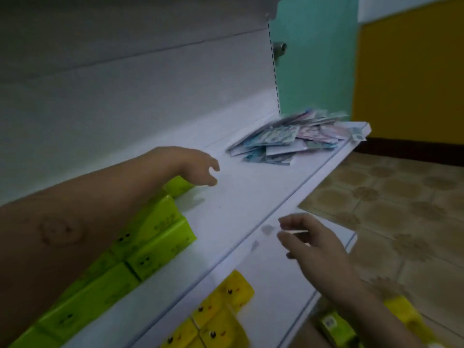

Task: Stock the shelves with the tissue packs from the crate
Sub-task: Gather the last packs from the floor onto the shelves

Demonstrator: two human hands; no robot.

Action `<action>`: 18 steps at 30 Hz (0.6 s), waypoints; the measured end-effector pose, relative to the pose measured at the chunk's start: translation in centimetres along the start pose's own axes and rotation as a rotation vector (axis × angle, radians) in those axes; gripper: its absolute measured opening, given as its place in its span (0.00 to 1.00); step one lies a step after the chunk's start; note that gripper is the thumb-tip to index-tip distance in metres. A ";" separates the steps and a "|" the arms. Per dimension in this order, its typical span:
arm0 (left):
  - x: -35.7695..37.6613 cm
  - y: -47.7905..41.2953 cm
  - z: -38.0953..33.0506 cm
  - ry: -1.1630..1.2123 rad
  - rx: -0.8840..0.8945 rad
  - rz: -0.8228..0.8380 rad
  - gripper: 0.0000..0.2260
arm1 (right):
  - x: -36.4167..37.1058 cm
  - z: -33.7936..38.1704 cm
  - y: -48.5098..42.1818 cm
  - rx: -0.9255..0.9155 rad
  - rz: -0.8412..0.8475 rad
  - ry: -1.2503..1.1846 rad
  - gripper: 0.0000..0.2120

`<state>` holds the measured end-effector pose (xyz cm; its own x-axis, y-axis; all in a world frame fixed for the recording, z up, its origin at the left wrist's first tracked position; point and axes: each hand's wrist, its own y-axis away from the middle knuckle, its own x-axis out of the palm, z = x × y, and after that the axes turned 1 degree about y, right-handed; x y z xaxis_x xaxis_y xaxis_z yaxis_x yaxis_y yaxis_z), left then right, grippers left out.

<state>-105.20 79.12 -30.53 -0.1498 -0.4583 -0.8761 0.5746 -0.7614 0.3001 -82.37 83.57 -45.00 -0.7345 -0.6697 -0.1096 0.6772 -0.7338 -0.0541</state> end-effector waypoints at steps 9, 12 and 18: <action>10.7 3.9 -24.8 0.575 0.615 -0.025 0.17 | -11.4 -11.8 5.5 0.310 -0.164 0.092 0.09; 16.8 3.2 -30.9 0.856 0.587 0.104 0.14 | -16.1 -18.1 7.6 0.436 -0.205 0.158 0.09; 29.0 0.8 -41.1 1.298 0.322 0.376 0.10 | -22.0 -34.9 12.2 0.922 -0.307 0.307 0.14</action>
<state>-75.99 84.04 -71.17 0.9193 -0.0429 -0.3913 0.1780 -0.8413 0.5105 -56.38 93.34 -77.91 -0.7399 -0.4751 -0.4764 0.0689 -0.7579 0.6487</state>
